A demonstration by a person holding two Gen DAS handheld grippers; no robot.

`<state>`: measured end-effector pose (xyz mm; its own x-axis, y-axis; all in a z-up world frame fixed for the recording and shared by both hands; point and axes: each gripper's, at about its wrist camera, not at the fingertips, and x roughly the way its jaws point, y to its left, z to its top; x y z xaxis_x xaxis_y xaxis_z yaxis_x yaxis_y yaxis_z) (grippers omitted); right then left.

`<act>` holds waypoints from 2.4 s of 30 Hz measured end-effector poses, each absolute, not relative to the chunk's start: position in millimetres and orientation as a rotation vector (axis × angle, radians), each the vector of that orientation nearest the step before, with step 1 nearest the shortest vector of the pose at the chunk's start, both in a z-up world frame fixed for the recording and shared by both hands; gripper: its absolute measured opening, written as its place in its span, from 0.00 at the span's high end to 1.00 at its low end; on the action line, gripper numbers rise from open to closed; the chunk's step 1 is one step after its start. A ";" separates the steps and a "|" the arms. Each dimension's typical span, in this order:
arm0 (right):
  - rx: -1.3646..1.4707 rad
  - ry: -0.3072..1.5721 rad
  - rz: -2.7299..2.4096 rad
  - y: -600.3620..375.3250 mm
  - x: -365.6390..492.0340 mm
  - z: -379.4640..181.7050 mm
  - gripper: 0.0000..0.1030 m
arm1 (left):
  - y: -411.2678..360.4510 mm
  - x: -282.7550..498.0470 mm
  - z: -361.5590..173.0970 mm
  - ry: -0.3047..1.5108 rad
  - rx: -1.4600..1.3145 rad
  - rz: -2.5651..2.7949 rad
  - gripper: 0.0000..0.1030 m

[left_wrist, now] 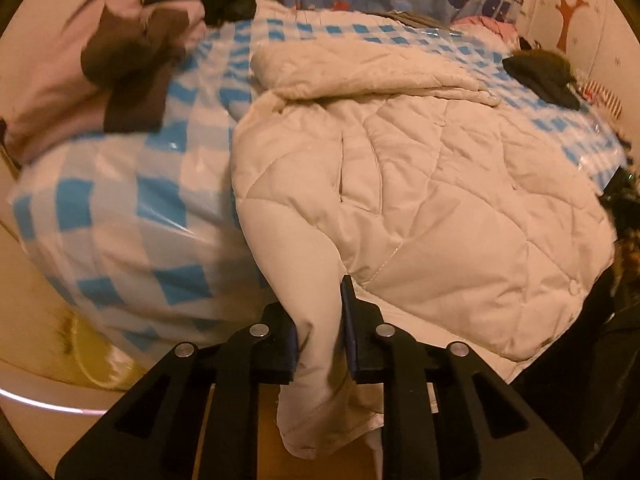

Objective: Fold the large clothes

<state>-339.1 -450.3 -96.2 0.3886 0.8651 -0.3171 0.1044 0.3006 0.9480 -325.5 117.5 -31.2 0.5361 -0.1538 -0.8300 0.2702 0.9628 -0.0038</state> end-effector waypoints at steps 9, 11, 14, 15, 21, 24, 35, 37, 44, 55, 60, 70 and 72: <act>1.173 1.087 0.643 -451.5 -337.4 -99.3 0.74 | 103.1 -336.2 -22.5 0.925 0.241 -0.202 0.84; 1.174 1.090 0.641 -451.6 -337.4 -100.4 0.74 | 102.0 -337.6 -22.3 0.921 0.253 -0.198 0.84; 1.177 1.095 0.640 -452.2 -337.3 -100.7 0.74 | 100.9 -337.7 -22.6 0.920 0.259 -0.195 0.84; 1.177 1.096 0.640 -452.5 -337.3 -101.2 0.74 | 100.2 -338.0 -22.7 0.918 0.263 -0.193 0.84; 1.178 1.104 0.636 -450.9 -337.9 -102.9 0.74 | 98.8 -339.5 -23.9 0.915 0.280 -0.187 0.84; 1.180 1.107 0.634 -450.1 -338.0 -104.3 0.74 | 99.4 -339.5 -25.0 0.919 0.279 -0.190 0.84; 1.193 1.114 0.629 -448.6 -338.9 -108.9 0.74 | 95.3 -341.7 -27.3 0.916 0.317 -0.181 0.84; 1.195 1.116 0.629 -448.4 -339.0 -109.6 0.74 | 94.6 -342.0 -27.8 0.915 0.320 -0.180 0.84; 1.199 1.126 0.624 -446.4 -339.3 -111.4 0.74 | 116.6 -338.0 -38.5 0.989 0.157 -0.269 0.54; 1.213 1.155 0.613 -442.8 -337.8 -116.6 0.74 | 258.5 -326.8 -135.0 1.087 -0.742 -0.548 0.19; 1.207 1.169 0.602 -442.2 -337.7 -115.5 0.71 | 252.2 -321.6 -161.9 1.072 -0.860 -0.681 0.17; 1.189 1.137 0.620 -440.6 -340.4 -109.3 0.72 | 204.8 -311.4 -181.2 1.069 -0.925 -0.975 0.12; 1.169 1.115 0.622 -441.0 -341.3 -104.7 0.74 | 196.9 -315.6 -174.7 1.074 -0.901 -0.970 0.20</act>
<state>-341.3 -441.0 -104.7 0.3691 0.8590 -0.3547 0.1498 0.3217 0.9349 -315.6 196.9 -174.7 0.1830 -0.9415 -0.2831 0.1867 0.3160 -0.9302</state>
